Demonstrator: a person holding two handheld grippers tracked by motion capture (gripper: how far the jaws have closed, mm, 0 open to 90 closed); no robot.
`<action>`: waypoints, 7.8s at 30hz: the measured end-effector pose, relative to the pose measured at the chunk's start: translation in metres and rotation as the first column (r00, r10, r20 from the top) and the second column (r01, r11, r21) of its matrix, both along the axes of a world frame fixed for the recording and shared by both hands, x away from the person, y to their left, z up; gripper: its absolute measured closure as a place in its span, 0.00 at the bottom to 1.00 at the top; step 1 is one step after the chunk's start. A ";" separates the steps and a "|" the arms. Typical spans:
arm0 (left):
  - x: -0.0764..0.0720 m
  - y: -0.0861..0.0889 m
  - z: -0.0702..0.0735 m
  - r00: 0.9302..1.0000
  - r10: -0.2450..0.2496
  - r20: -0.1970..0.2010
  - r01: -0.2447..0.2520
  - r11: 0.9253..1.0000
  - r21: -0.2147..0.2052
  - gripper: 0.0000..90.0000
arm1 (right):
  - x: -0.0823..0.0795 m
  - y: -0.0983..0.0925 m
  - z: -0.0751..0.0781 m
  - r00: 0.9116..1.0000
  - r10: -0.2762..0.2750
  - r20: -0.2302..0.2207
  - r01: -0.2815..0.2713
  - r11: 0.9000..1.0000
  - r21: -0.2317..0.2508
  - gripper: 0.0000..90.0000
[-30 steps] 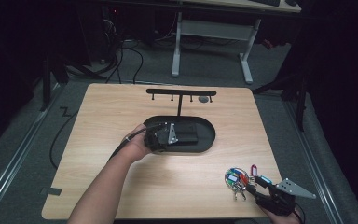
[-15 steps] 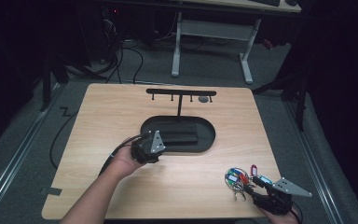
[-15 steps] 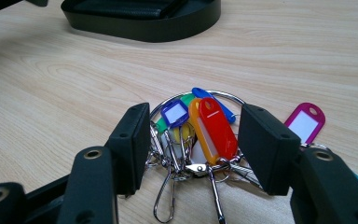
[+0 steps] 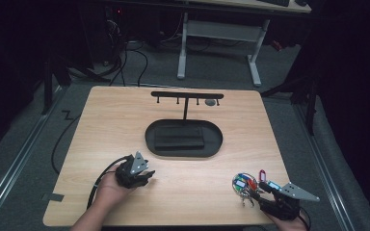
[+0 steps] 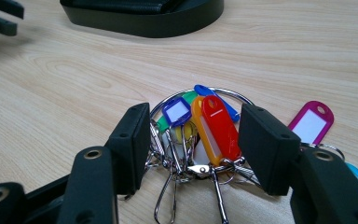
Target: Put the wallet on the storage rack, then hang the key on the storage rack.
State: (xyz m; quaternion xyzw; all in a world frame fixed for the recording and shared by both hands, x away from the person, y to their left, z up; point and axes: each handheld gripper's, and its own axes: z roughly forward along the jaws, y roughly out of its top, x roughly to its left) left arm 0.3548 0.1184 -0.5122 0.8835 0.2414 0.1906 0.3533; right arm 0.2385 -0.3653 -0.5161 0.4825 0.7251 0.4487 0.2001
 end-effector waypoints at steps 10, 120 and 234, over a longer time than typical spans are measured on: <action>-0.034 0.043 0.001 0.987 0.145 -0.071 -0.152 0.982 -0.110 0.48 | 0.000 0.004 0.002 1.000 0.006 0.003 -0.006 1.000 -0.008 0.50; -0.058 0.047 -0.006 0.999 -0.018 -0.049 0.010 0.986 -0.166 0.42 | 0.095 0.109 0.039 0.755 0.069 -0.652 -0.500 0.705 -0.503 0.96; -0.055 0.054 -0.012 0.998 -0.010 -0.064 -0.001 0.985 -0.170 0.40 | 0.202 0.134 0.243 0.856 0.065 -0.512 -0.356 0.794 -0.494 0.98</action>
